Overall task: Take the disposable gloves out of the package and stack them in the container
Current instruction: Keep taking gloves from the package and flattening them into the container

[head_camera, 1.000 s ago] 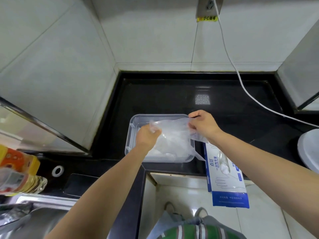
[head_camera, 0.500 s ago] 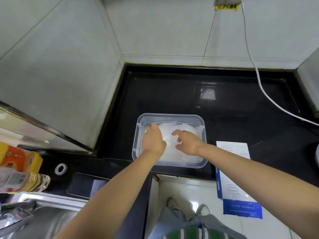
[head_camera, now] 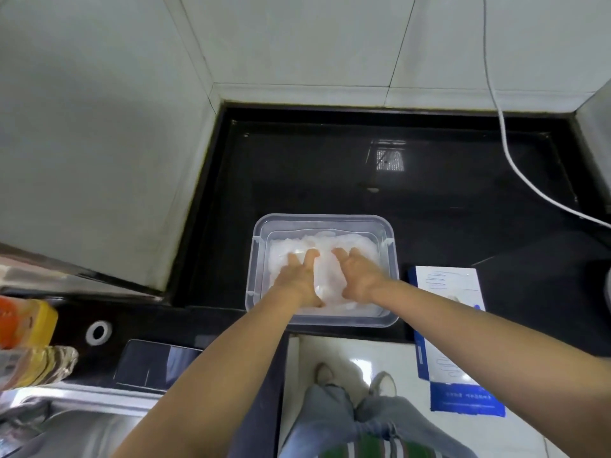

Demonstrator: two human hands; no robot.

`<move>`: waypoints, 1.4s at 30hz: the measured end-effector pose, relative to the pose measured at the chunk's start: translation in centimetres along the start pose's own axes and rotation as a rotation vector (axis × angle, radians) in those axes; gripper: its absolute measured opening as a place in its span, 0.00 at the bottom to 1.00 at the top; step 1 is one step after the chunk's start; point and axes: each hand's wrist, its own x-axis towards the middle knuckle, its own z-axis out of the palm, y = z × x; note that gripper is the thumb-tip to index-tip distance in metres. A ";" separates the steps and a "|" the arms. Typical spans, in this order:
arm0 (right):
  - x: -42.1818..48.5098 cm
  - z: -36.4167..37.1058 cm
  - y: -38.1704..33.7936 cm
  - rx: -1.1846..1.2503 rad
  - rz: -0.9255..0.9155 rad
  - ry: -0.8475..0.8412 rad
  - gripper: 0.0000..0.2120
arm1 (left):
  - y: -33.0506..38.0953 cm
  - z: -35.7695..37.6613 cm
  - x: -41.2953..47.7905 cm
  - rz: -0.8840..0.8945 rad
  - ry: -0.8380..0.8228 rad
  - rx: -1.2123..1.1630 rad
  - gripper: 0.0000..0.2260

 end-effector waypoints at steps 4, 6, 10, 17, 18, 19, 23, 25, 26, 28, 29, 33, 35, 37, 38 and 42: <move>-0.2 0.8 -0.4 -0.014 0.049 -0.117 0.46 | -0.3 0.4 0.1 0.011 0.039 0.052 0.46; -0.1 1.0 -0.6 -0.003 0.054 -0.138 0.45 | -0.4 0.6 0.1 0.002 0.046 0.076 0.44; -0.6 0.2 -0.4 -0.009 -0.009 -0.159 0.41 | 0.1 0.2 -0.3 -0.010 0.030 0.106 0.38; -3.9 -3.8 1.0 0.336 -0.347 0.450 0.08 | 4.0 -2.1 -2.8 -0.001 0.551 0.006 0.14; -4.8 -4.4 1.7 0.386 -0.355 0.524 0.07 | 5.2 -2.3 -3.3 0.016 0.588 -0.029 0.13; -5.7 -5.0 2.6 0.417 -0.343 0.575 0.08 | 6.5 -2.5 -3.9 0.039 0.617 -0.059 0.12; -8.4 -4.8 7.5 0.473 -0.205 0.669 0.14 | 11.5 -2.0 -5.2 0.167 0.629 -0.166 0.08; -9.6 -3.8 10.3 0.461 -0.100 0.659 0.16 | 13.9 -1.1 -5.9 0.263 0.612 -0.206 0.06; -10.4 -3.2 11.7 0.436 -0.043 0.642 0.16 | 15.3 -0.3 -6.2 0.307 0.590 -0.224 0.06; -11.3 -2.0 13.7 0.365 0.071 0.569 0.13 | 17.5 1.3 -6.5 0.366 0.512 -0.227 0.05; -11.7 -1.4 14.4 0.313 0.122 0.518 0.11 | 18.2 2.2 -6.5 0.380 0.458 -0.215 0.06; -13.0 0.7 15.4 0.118 0.196 0.354 0.09 | 19.5 6.2 -5.3 0.314 0.187 -0.095 0.16; -13.0 1.7 15.4 0.051 0.189 0.293 0.13 | 19.2 7.7 -4.7 0.272 0.090 -0.068 0.20; -12.5 2.8 15.2 -0.013 0.201 0.247 0.14 | 18.8 8.5 -4.5 0.261 0.038 -0.093 0.24; -12.2 3.3 15.1 -0.029 0.219 0.254 0.15 | 18.7 8.7 -4.4 0.258 0.036 -0.103 0.26; -11.7 4.2 15.3 -0.062 0.226 0.332 0.14 | 18.4 9.1 -4.3 0.259 0.063 -0.108 0.32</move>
